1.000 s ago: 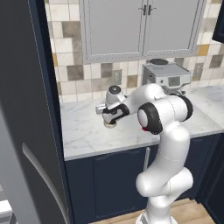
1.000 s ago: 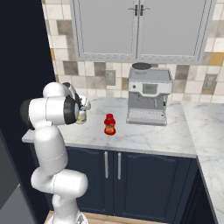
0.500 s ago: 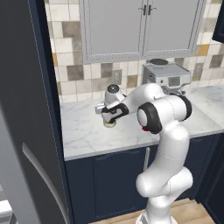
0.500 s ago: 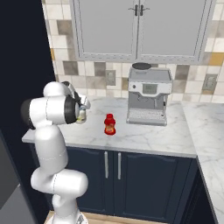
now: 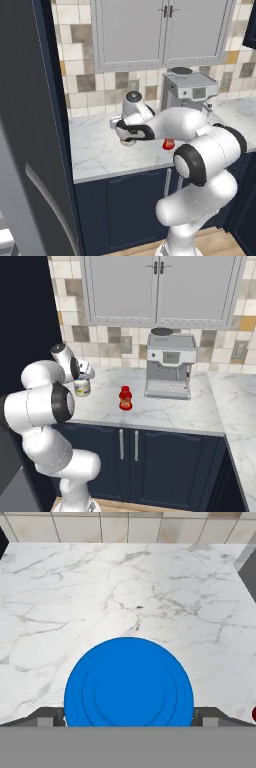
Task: Place the ketchup and mayonnaise from the counter to the top shelf of the fridge. If the existing items in the fridge are on the top shelf, move them to other shelves.
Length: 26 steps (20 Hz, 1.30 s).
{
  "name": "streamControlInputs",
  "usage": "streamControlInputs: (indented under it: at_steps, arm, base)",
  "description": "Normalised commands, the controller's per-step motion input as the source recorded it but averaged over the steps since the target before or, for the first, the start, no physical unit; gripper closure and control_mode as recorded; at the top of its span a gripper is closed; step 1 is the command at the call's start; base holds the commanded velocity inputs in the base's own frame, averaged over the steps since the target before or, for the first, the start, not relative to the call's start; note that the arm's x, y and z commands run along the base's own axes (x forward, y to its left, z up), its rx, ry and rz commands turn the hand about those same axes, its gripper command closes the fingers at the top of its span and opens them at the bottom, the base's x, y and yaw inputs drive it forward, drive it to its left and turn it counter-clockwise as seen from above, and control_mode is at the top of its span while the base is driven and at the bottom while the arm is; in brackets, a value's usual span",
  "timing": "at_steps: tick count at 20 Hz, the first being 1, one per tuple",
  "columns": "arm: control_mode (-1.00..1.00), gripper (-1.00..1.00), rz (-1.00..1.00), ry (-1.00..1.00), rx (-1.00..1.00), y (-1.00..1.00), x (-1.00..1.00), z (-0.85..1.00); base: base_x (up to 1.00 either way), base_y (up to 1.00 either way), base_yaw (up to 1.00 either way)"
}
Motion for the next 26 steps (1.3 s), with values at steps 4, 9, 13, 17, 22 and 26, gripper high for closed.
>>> streamControlInputs:
  at_steps: [4, 9, 13, 17, 22, 26]
  arm:
    - [-1.0, 1.0, 0.0, -0.03, 0.0, 0.0, -1.0, 1.0]
    - [-1.0, 1.0, 0.0, 0.0, 0.0, 0.0, -1.0, 1.0]
    - [-1.0, 1.0, -0.01, 0.0, 0.0, -0.02, -1.0, 1.0]
    - [-1.0, 1.0, 0.0, 0.0, 0.02, -0.13, -1.0, 1.0]
    - [-1.0, 1.0, 0.0, 0.0, 0.02, -0.26, -1.0, 0.83]
    - [-1.0, 1.0, 0.0, 0.0, 0.05, -0.44, -1.0, 0.33]
  base:
    - [0.0, 0.0, 0.0]
    - [0.0, 0.0, 0.0]
    - [0.0, 0.0, 0.0]
    - [0.0, 0.0, 0.0]
    - [0.0, 0.0, 0.0]
    - [0.0, 0.0, 0.0]
